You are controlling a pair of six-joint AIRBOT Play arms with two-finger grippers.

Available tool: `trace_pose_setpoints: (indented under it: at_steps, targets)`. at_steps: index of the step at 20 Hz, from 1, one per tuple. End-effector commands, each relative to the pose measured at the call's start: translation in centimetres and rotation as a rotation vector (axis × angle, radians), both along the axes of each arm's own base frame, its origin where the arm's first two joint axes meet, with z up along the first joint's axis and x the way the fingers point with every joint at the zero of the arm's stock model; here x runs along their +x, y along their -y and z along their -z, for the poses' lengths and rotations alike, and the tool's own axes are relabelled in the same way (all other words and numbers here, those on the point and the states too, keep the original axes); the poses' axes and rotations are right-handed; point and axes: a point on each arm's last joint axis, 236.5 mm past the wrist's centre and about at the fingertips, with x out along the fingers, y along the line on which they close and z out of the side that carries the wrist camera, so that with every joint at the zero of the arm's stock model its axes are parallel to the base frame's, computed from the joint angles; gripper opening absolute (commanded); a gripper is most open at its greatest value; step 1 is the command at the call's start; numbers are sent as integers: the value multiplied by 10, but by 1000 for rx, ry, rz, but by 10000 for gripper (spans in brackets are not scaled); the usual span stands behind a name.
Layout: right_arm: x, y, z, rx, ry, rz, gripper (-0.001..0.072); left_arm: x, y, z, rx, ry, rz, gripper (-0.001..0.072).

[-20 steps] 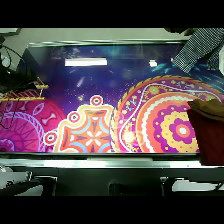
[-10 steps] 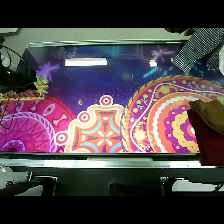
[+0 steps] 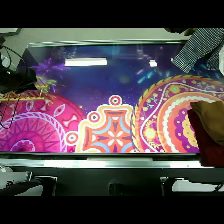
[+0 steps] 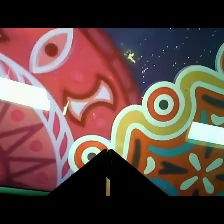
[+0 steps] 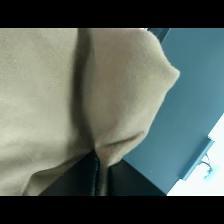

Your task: Fold the clothes and pants, and hang the long-sleeved shirts on hangers.

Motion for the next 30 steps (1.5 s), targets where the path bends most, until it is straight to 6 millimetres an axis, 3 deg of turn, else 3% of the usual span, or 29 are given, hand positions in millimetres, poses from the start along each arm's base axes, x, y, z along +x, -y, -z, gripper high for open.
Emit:
trace_pose_setpoints:
  at_steps: [1,8,23,28,29,30]
  targets:
    - [-14,-1,10,8,-61,-18,28,0,0,0,0,-1,-1,16]
    - [-39,-6,19,1,-133,-44,29,0,0,0,0,-1,-1,17]
    - [-46,-6,17,1,-165,-61,31,0,0,0,0,-1,-1,16]
    - [-58,-12,21,30,-220,-66,33,0,0,0,0,-1,-1,17]
    - [-59,-9,19,18,-227,-67,58,0,0,0,0,-1,-1,17]
    - [-61,-6,17,-2,-233,-61,139,0,0,0,0,-1,0,17]
